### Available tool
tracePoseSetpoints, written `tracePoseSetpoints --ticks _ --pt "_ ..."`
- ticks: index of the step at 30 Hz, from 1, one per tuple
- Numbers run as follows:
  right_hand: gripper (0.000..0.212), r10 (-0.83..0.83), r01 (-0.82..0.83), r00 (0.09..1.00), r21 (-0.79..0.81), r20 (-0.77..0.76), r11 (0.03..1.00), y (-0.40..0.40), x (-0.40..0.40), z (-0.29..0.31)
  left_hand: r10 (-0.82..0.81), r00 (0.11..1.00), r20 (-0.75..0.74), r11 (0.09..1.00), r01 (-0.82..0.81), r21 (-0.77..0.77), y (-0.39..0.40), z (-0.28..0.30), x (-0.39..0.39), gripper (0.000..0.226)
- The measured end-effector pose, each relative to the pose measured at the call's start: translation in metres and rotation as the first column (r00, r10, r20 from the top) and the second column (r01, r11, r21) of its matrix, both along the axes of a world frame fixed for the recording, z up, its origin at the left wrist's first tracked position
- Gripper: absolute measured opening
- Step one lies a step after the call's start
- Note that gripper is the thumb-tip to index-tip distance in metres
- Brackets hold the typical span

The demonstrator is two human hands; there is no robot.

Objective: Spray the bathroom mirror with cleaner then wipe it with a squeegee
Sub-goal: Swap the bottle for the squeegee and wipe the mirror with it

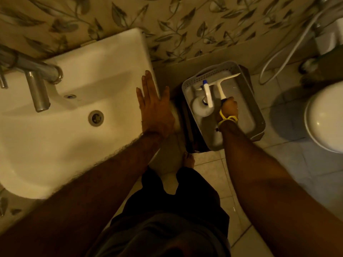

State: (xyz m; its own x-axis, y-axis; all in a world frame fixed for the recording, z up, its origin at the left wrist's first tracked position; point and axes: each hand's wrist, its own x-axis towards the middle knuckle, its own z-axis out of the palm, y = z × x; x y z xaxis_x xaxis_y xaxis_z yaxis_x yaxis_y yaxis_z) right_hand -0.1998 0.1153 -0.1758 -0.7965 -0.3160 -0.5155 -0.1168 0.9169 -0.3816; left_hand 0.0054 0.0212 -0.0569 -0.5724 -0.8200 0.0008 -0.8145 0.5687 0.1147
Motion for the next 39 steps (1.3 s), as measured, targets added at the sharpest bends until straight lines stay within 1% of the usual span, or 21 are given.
tracePoseSetpoints --ticks 1,2,4,5,7,9,11,12,13,14,15,16,18,20,23,26,30,33,37,39 --pt "0.03 -0.005 0.005 1.0 -0.032 -0.02 0.999 0.001 0.0 0.01 0.005 1.0 -0.007 1.0 -0.005 0.007 0.0 0.0 0.0 0.063" --pt "0.028 -0.014 0.01 0.999 -0.071 -0.045 0.997 0.002 0.002 0.019 0.004 1.0 -0.021 1.0 -0.004 0.021 0.0 0.001 0.0 0.053" --pt "0.026 -0.05 0.037 0.994 -0.136 -0.095 0.99 0.006 0.003 0.04 0.003 0.999 -0.045 0.998 0.0 0.058 0.001 0.004 -0.003 0.025" --pt "0.026 -0.068 0.048 0.99 -0.162 -0.12 0.986 0.008 0.005 0.054 0.003 1.0 -0.029 0.997 -0.001 0.073 0.001 0.006 -0.003 0.022" --pt "0.029 -0.108 0.066 0.981 -0.248 -0.16 0.967 0.012 0.011 0.084 0.001 0.999 0.034 0.995 -0.004 0.095 0.002 0.009 -0.002 0.035" --pt "0.03 -0.156 0.078 0.969 -0.36 -0.193 0.93 0.017 0.021 0.115 -0.018 0.997 0.076 0.993 0.009 0.121 0.002 0.016 -0.002 0.056" --pt "0.028 -0.225 0.102 0.949 -0.459 -0.221 0.882 0.017 0.028 0.142 -0.048 0.989 0.14 0.982 0.022 0.188 -0.002 0.027 -0.003 0.071" --pt "0.026 -0.268 0.124 0.936 -0.499 -0.23 0.858 0.019 0.033 0.158 -0.059 0.989 0.137 0.974 0.027 0.224 -0.002 0.038 -0.002 0.075" --pt "0.027 -0.308 0.134 0.92 -0.543 -0.244 0.829 0.018 0.04 0.174 -0.059 0.994 0.092 0.965 0.033 0.259 -0.003 0.051 0.001 0.077" --pt "0.029 -0.344 0.13 0.902 -0.598 -0.26 0.791 0.017 0.046 0.191 -0.053 0.999 -0.004 0.959 0.052 0.279 -0.003 0.066 0.004 0.076" --pt "0.031 -0.379 0.112 0.884 -0.665 -0.272 0.738 0.016 0.055 0.21 -0.057 0.989 -0.134 0.958 0.092 0.27 -0.001 0.082 0.008 0.073" --pt "0.03 -0.41 0.087 0.869 -0.731 -0.277 0.677 0.014 0.064 0.229 -0.085 0.96 -0.266 0.963 0.147 0.225 0.002 0.098 0.014 0.069" --pt "0.026 -0.453 0.037 0.849 -0.825 -0.272 0.564 0.004 0.085 0.265 -0.182 0.86 -0.477 0.967 0.244 0.071 0.001 0.13 0.027 0.059" --pt "0.025 -0.474 -0.019 0.839 -0.884 -0.268 0.468 -0.012 0.107 0.3 -0.277 0.746 -0.606 0.959 0.251 -0.129 -0.009 0.163 0.039 0.049" --pt "0.022 -0.467 -0.118 0.842 -0.938 -0.268 0.325 -0.043 0.143 0.353 -0.385 0.636 -0.668 0.918 0.193 -0.346 -0.033 0.221 0.062 0.041" --pt "0.018 -0.434 -0.242 0.853 -0.956 -0.29 0.164 -0.076 0.183 0.402 -0.458 0.576 -0.677 0.86 0.093 -0.502 -0.062 0.276 0.095 0.044" --pt "0.019 -0.326 -0.317 0.894 -0.948 -0.307 0.026 -0.122 0.237 0.458 -0.484 0.553 -0.678 0.782 -0.075 -0.619 -0.1 0.338 0.146 0.046" --pt "0.017 -0.267 -0.387 0.894 -0.92 -0.36 -0.056 -0.153 0.273 0.494 -0.521 0.552 -0.651 0.691 -0.176 -0.702 -0.133 0.385 0.186 0.047" --pt "0.017 -0.201 -0.49 0.865 -0.86 -0.459 -0.141 -0.192 0.31 0.541 -0.511 0.602 -0.613 0.569 -0.297 -0.767 -0.193 0.458 0.24 0.051" --pt "0.021 -0.165 -0.54 0.841 -0.819 -0.515 -0.196 -0.215 0.327 0.57 -0.463 0.63 -0.624 0.554 -0.345 -0.758 -0.226 0.499 0.266 0.054"
